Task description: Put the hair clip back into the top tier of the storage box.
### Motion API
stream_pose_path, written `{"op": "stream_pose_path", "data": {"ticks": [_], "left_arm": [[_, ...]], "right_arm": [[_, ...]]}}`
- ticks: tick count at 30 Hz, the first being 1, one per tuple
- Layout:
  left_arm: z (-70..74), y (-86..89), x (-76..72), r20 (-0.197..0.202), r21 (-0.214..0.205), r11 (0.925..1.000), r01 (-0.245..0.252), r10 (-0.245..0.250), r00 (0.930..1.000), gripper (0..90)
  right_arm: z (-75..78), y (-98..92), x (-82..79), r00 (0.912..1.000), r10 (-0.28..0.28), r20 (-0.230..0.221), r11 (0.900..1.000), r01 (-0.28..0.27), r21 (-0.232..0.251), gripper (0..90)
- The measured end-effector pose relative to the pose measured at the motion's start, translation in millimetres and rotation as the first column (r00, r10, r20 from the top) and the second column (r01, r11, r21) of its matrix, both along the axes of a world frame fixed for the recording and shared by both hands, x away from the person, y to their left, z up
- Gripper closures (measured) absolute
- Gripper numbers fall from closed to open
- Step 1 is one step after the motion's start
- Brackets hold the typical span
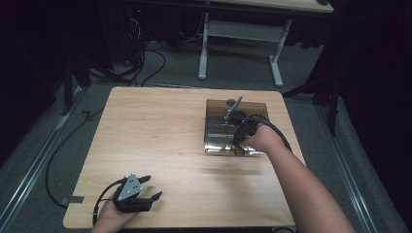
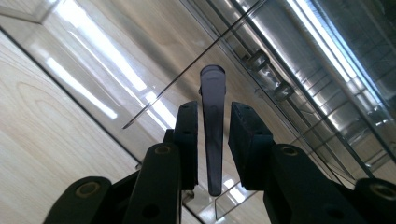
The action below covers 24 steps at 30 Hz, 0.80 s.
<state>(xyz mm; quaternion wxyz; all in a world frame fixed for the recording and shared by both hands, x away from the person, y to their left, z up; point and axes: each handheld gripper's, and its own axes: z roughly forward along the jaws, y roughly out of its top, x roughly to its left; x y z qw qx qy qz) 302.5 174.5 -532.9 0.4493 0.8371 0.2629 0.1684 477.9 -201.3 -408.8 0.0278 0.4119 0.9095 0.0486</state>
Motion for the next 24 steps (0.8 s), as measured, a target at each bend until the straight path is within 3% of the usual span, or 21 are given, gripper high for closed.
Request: {"op": "stream_pose_path", "data": {"ticks": [3, 4, 13, 24], "left_arm": [[0.0, 0.0, -0.1, 0.001, 0.0, 1.0, -0.001, 0.001, 1.0, 29.9], [0.0, 0.0, -0.1, 0.001, 0.0, 1.0, -0.002, 0.002, 1.0, 29.9], [0.1, 0.2, -0.1, 0.002, 0.002, 1.0, -0.003, 0.003, 1.0, 29.8], [0.0, 0.0, 0.0, 0.0, -0.001, 1.0, -0.007, 0.007, 1.0, 29.8]], "right_arm": [[5.2, -2.0, -2.3, 1.0, 0.002, 0.0, 1.0, -0.002, -0.006, 73.1], [7.7, -1.4, -5.3, 0.9994, -0.033, -0.011, 0.9994, 0.033, -0.008, 73.3], [24.6, -10.6, -20.4, 0.9995, -0.027, -0.014, 0.9996, 0.027, -0.007, 78.8], [32.5, -22.7, -39.5, 0.9991, -0.041, -0.012, 0.9991, 0.041, 0.009, 82.0]]}}
